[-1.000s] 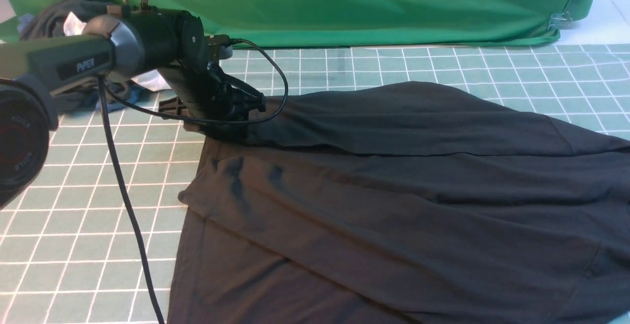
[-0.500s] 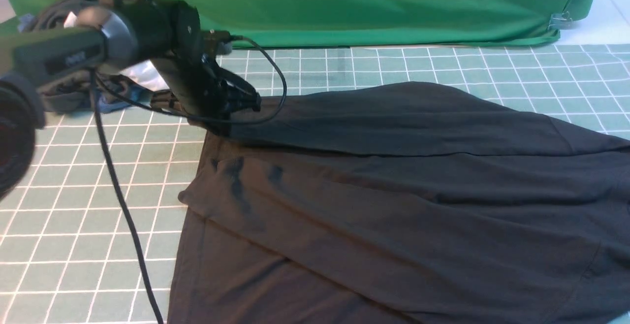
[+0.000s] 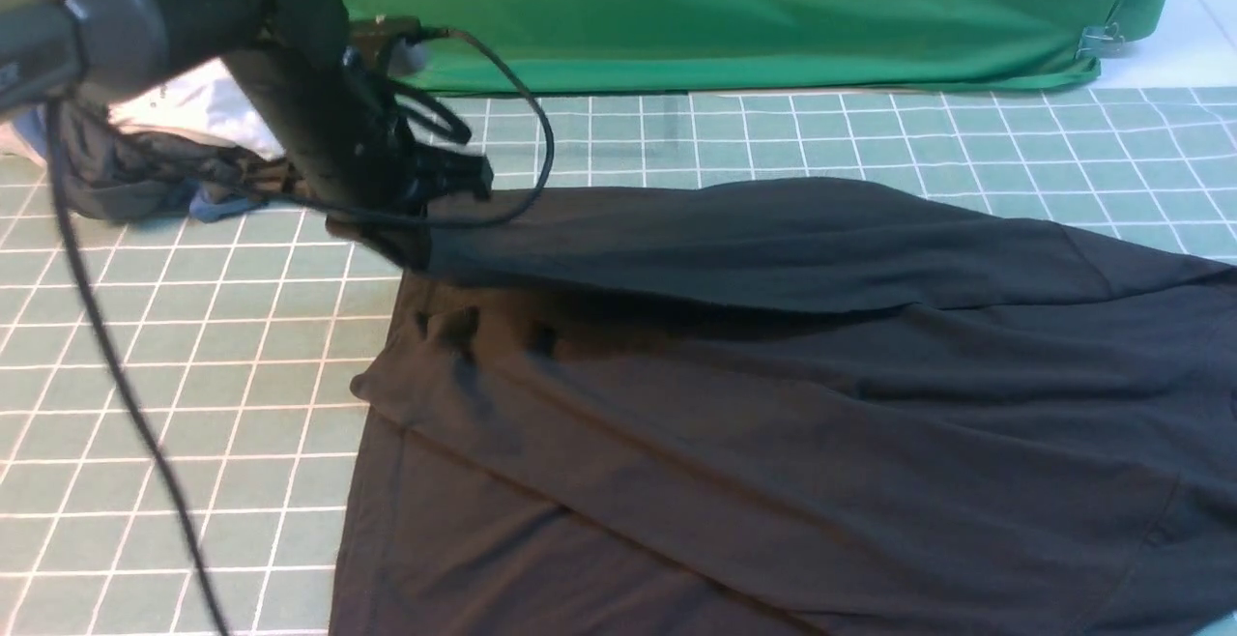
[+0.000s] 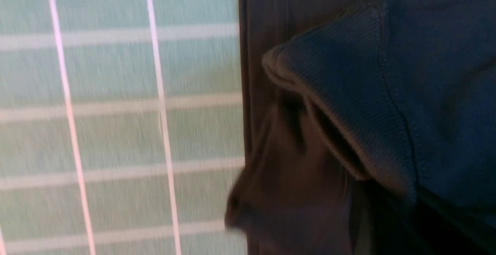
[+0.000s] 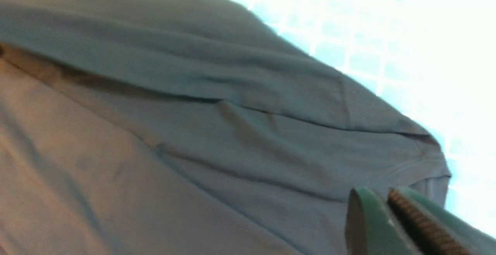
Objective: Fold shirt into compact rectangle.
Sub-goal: 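Fold the left side of the dark shirt inward over its body with the left gripper, then grasp the near edge of the shirt at its hem and shoulder corners, then fold the black garment in half by bringing its near edge over to the far edge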
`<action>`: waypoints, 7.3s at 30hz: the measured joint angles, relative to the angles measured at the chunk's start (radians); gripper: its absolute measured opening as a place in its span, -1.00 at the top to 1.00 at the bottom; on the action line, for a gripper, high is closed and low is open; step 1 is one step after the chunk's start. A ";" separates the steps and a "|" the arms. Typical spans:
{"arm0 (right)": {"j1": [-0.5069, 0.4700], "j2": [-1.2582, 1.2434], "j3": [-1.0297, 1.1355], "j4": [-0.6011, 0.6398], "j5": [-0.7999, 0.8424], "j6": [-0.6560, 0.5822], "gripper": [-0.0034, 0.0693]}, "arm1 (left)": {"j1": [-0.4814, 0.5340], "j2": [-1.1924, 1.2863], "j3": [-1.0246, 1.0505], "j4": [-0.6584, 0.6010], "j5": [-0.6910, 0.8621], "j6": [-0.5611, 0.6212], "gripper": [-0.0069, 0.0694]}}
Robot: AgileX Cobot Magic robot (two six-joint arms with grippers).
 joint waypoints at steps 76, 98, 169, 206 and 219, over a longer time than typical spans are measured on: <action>0.000 0.000 0.002 -0.009 0.040 -0.025 0.40 | -0.505 -0.489 0.984 -0.026 -0.190 -0.525 0.74; 0.054 -0.003 0.124 0.226 0.245 -0.306 0.40 | -0.438 -0.808 0.973 0.066 -0.029 -0.564 0.78; 0.354 0.334 0.218 -0.124 -0.230 -0.362 0.79 | -0.015 -0.533 0.478 0.002 -0.203 -0.279 0.78; 0.233 0.679 -0.063 -0.088 -0.230 -0.423 0.79 | -0.085 0.090 0.010 0.095 -0.051 0.006 -0.28; 0.233 0.679 -0.063 -0.084 -0.230 -0.422 0.79 | -0.085 0.160 0.010 0.019 -0.068 0.075 -0.27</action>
